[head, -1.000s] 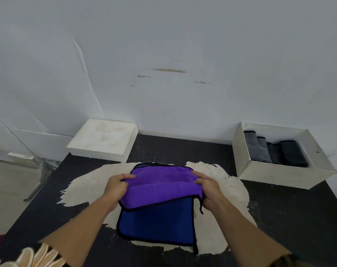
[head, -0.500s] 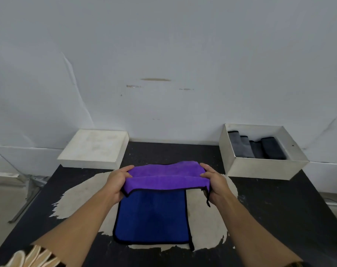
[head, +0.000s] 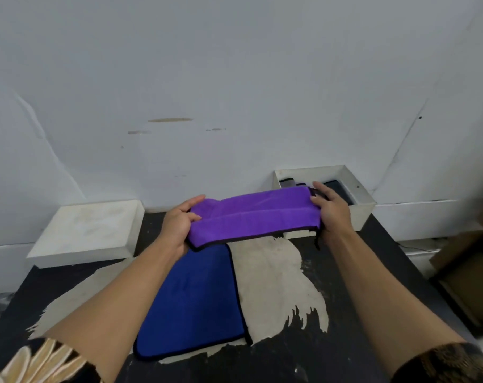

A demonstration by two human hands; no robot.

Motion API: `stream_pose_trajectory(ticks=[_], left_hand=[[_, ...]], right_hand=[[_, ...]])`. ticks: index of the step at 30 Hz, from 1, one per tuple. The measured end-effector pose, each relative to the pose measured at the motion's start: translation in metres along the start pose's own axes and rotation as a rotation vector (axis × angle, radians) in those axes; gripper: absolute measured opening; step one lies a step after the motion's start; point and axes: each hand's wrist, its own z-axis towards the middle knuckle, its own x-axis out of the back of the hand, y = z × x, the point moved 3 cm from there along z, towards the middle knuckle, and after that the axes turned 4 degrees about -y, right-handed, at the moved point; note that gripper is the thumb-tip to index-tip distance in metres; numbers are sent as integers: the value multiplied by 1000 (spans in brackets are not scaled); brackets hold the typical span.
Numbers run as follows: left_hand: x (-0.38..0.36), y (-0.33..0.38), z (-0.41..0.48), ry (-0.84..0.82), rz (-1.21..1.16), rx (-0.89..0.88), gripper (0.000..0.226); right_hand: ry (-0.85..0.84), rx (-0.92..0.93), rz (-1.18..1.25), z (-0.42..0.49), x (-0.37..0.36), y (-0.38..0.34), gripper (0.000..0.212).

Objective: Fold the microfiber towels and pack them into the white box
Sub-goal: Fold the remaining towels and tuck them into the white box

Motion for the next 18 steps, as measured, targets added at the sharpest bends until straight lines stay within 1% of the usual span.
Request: stream_pose_trajectory(ticks=[2, 3, 5, 7, 8, 9, 10, 11, 13, 14, 16, 18], left_hand=[[-13, -28, -2, -6, 76, 21, 51], [-18, -45, -2, -1, 130, 32, 49], [-22, -79, -6, -1, 258, 59, 45], [-25, -114, -12, -22, 406, 118, 37], [-26, -133, -17, -38, 489, 178, 33], [-26, -154, -24, -66, 565, 265, 33], [-27, -174, -33, -103, 619, 368, 39], [-27, -193, -44, -135, 635, 465, 46], [-29, -221, -63, -155, 617, 590, 52], [-29, -228, -69, -135, 627, 601, 49], [-30, -233, -76, -52, 651, 590, 36], [-37, -229, -80, 31, 586, 621, 29]], right_hand=[[64, -15, -110, -3, 31, 19, 36], [97, -51, -162, -4, 49, 34, 33], [138, -169, -266, -3, 84, 73, 29], [143, -308, -388, -5, 116, 115, 28], [134, -374, -453, -8, 131, 135, 30], [117, -432, -528, -12, 145, 154, 32], [89, -480, -608, -18, 157, 170, 33], [52, -526, -682, -26, 167, 182, 31], [2, -600, -766, -37, 184, 197, 16], [-2, -621, -777, -39, 190, 201, 10], [6, -653, -773, -35, 197, 202, 13], [8, -662, -721, -26, 197, 198, 12]])
